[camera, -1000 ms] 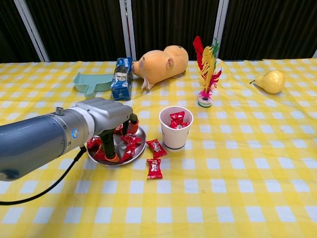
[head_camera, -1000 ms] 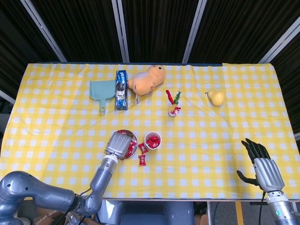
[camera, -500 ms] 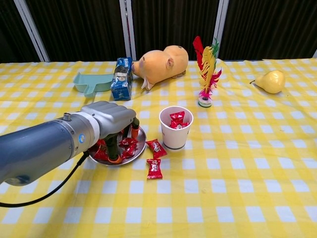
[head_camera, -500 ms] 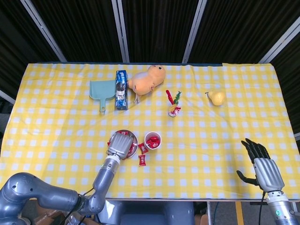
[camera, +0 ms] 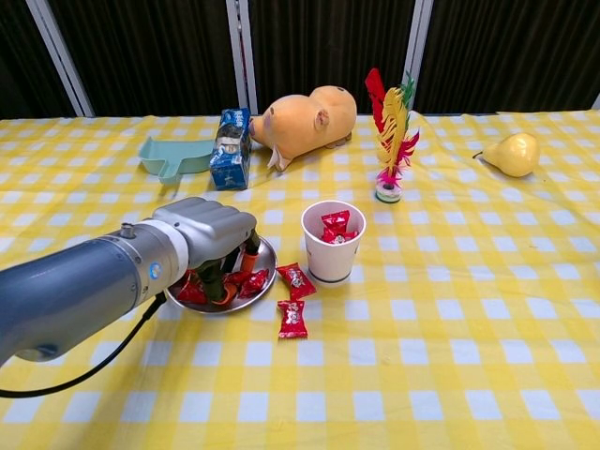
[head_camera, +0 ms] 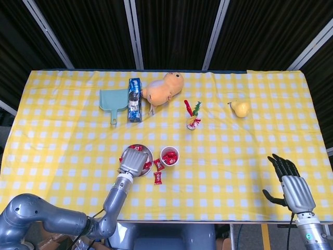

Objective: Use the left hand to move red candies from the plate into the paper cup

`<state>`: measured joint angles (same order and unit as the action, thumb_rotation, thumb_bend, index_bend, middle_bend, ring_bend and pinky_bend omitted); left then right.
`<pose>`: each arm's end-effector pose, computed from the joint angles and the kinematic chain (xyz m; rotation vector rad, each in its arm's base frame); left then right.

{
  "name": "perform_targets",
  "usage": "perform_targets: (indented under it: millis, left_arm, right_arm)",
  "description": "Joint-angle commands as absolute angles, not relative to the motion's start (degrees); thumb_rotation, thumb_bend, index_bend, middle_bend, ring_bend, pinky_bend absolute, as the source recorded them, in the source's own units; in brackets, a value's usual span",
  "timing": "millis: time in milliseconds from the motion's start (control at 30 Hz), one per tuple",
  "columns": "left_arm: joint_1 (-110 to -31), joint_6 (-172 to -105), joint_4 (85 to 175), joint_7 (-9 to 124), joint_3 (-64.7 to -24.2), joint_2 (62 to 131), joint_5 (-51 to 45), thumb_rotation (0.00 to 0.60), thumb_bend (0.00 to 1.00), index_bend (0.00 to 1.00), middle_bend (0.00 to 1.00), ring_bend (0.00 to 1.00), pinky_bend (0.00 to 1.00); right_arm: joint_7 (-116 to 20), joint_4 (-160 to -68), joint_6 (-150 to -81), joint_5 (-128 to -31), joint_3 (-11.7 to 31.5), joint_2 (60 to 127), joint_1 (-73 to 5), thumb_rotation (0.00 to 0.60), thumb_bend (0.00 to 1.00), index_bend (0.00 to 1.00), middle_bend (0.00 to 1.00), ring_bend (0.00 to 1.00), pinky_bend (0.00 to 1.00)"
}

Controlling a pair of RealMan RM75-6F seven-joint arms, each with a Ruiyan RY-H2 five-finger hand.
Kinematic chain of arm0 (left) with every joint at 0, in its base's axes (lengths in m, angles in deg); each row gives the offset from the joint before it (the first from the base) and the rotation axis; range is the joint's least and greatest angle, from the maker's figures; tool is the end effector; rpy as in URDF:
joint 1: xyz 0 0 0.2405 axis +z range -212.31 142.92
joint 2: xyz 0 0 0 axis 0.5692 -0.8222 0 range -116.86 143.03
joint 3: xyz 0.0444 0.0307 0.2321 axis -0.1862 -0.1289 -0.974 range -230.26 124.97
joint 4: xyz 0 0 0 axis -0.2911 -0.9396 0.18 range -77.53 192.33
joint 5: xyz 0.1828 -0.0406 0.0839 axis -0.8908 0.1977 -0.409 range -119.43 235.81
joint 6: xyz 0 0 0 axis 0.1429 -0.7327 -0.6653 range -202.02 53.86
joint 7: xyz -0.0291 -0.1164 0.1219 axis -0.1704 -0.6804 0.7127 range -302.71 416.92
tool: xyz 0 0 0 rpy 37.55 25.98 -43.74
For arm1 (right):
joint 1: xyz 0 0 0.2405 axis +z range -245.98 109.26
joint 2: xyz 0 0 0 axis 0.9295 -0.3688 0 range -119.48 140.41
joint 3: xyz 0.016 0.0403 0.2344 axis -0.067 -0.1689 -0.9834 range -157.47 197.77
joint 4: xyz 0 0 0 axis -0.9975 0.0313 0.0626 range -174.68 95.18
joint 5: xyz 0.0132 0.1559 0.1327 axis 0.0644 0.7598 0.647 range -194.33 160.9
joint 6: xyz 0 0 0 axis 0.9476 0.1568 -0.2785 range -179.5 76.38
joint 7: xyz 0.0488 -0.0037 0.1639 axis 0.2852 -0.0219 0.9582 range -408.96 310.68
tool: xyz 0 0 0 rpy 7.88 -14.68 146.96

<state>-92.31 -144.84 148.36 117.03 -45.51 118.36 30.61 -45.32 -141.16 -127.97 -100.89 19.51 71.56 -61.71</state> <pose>-0.0690 0.3082 -0.1025 -1.9659 -0.8130 -0.4895 -0.2761 -0.2015 0.1285 1.4307 -1.1763 0.9187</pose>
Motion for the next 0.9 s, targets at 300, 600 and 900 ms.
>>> perform_targets:
  millis: [300,600,900]
  left_arm:
    - [-90.93,-145.83,148.54,116.48,-45.51,117.62,28.58,0.600,0.48,0.51,0.61,0.85,0.94]
    - [-90.46,-147.36,153.73,115.94,-43.14,113.24,26.51,0.600,0.48,0.51,0.62,0.85,0.94]
    - [-92.09,-148.38,158.60,115.84,-38.61,110.08,24.60,0.600,0.48,0.51,0.61,0.85,0.94]
  right_arm:
    - [-45.59,-141.18,-128.08,-101.07,19.61,71.64,-61.77,0.600,0.34,0.00,0.00,0.00,0.00]
    - [-45.54,-141.16,-128.07,-100.98,19.55,71.66,-61.75,0.600,0.34,0.00,0.00,0.00,0.00]
    - [-45.67,-141.24,-128.07,-100.95,19.53,71.72,-61.74,0.600,0.34,0.00,0.00,0.00,0.00]
